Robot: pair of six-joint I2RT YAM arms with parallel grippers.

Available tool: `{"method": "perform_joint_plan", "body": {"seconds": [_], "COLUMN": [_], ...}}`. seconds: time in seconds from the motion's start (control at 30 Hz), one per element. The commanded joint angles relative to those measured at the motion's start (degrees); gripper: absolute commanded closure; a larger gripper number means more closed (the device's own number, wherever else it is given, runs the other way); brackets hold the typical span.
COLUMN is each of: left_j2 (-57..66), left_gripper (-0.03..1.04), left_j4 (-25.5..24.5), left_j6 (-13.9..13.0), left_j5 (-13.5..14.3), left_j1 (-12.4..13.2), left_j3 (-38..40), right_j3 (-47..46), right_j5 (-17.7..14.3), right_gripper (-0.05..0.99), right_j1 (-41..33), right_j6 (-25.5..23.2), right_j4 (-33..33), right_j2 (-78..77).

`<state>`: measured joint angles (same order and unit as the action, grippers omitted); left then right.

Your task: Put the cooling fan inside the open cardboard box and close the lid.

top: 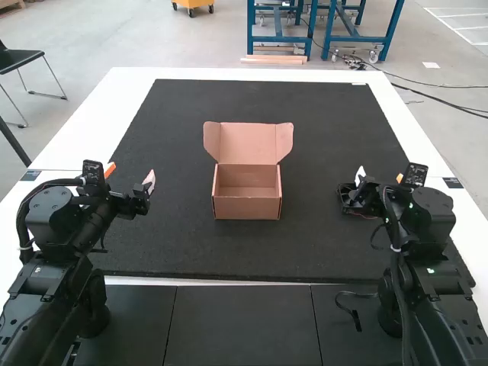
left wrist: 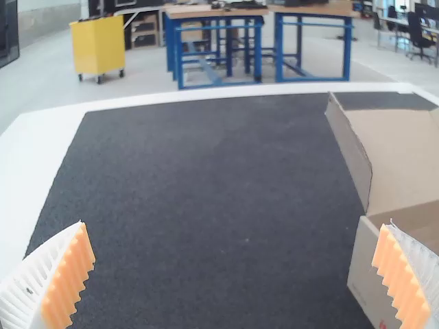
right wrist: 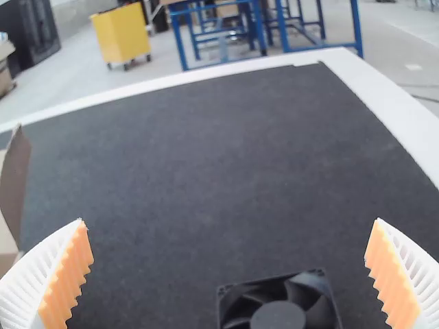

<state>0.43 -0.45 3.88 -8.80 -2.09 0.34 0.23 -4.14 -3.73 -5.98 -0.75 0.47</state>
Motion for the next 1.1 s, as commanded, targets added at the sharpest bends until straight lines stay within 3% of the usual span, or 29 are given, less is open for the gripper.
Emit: {"method": "perform_joint_plan", "body": {"seconds": [0.0, 1.07], "left_j2": [-0.51, -0.51], "left_gripper": [0.05, 0.04], "left_j4": [0.27, 0.71], "left_j6": [-0.98, -0.36], "left_j5": [0.36, 0.36], "left_j1": [0.77, 0.77], "left_j3": [-0.34, -0.34], "right_j3": [-0.23, -0.23], "right_j5": [-0.60, -0.52], "right_gripper": [0.03, 0.03], "right_j1": [-0.40, -0.40], "right_j6": [0.18, -0.35], "right_j4": [-0.39, -0.83], "right_j2": [-0.38, -0.47]}}
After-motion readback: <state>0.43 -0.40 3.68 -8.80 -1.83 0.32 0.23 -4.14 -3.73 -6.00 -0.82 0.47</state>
